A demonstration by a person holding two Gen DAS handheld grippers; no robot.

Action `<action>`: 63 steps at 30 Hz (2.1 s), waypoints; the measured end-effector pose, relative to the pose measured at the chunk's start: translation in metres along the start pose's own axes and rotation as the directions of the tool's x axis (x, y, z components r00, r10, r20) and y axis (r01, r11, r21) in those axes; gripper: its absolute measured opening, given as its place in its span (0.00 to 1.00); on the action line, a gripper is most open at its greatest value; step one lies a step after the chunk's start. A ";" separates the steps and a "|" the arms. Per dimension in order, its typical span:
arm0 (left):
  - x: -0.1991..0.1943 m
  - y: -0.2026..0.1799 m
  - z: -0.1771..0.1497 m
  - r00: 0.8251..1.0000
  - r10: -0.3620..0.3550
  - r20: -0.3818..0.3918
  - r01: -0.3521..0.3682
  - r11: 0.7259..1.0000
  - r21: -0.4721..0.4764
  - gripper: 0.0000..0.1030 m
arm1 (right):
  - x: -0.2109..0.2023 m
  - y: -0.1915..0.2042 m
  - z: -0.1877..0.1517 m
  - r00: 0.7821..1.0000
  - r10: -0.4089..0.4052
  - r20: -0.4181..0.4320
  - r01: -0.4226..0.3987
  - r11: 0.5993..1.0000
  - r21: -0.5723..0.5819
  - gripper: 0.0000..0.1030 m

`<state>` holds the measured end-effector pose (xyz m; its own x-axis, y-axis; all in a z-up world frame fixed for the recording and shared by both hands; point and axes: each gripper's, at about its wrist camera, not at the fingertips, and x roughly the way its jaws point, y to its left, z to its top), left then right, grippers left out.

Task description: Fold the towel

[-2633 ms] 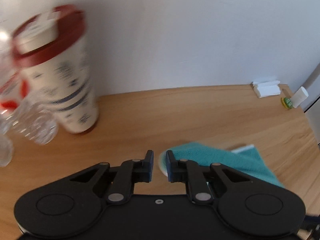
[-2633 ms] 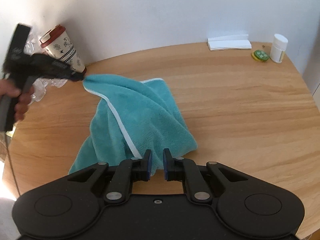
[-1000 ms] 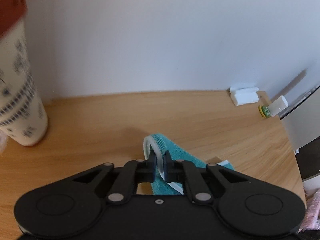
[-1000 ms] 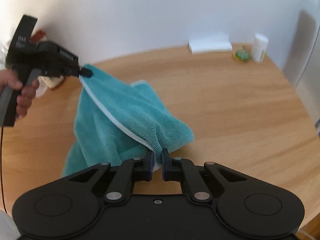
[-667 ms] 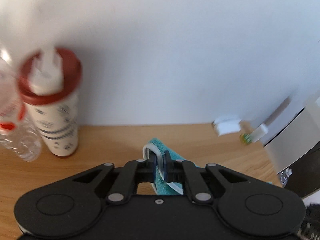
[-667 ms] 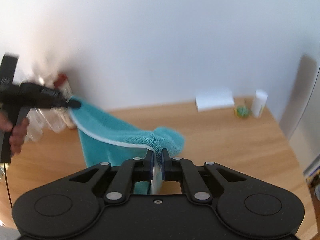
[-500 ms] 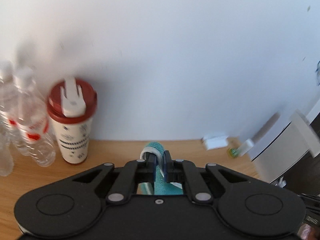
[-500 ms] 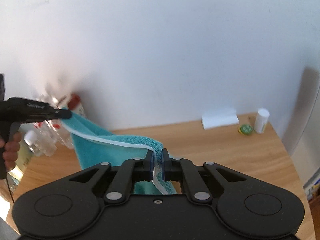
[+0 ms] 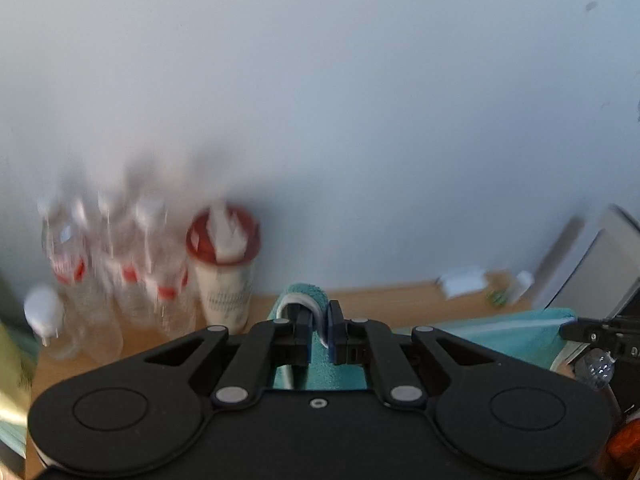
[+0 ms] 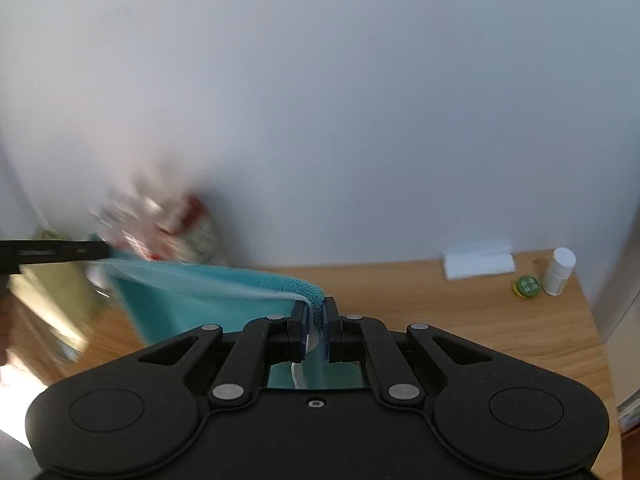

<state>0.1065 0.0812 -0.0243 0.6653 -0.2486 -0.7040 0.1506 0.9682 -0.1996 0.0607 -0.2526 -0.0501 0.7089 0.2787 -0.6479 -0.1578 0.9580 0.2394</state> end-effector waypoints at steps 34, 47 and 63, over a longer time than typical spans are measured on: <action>0.141 0.099 -0.089 0.953 0.167 -0.254 -0.208 0.967 -0.145 0.81 | 0.130 -0.041 -0.078 0.941 -0.055 -0.333 0.186 0.908 0.375 0.44; 0.128 0.102 -0.098 0.972 0.116 -0.205 -0.149 0.977 -0.150 0.16 | 0.102 -0.043 -0.069 0.967 -0.113 -0.229 0.186 0.927 0.326 0.03; -0.004 0.101 -0.056 0.999 0.008 -0.054 -0.012 0.997 -0.076 0.14 | -0.032 -0.034 -0.028 0.997 -0.041 -0.062 0.057 0.958 0.282 0.02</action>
<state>0.0782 0.1786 -0.0799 0.6260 -0.2418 -0.7414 0.0867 0.9664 -0.2419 0.0243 -0.2918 -0.0578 0.6708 0.2430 -0.7008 0.0832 0.9142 0.3966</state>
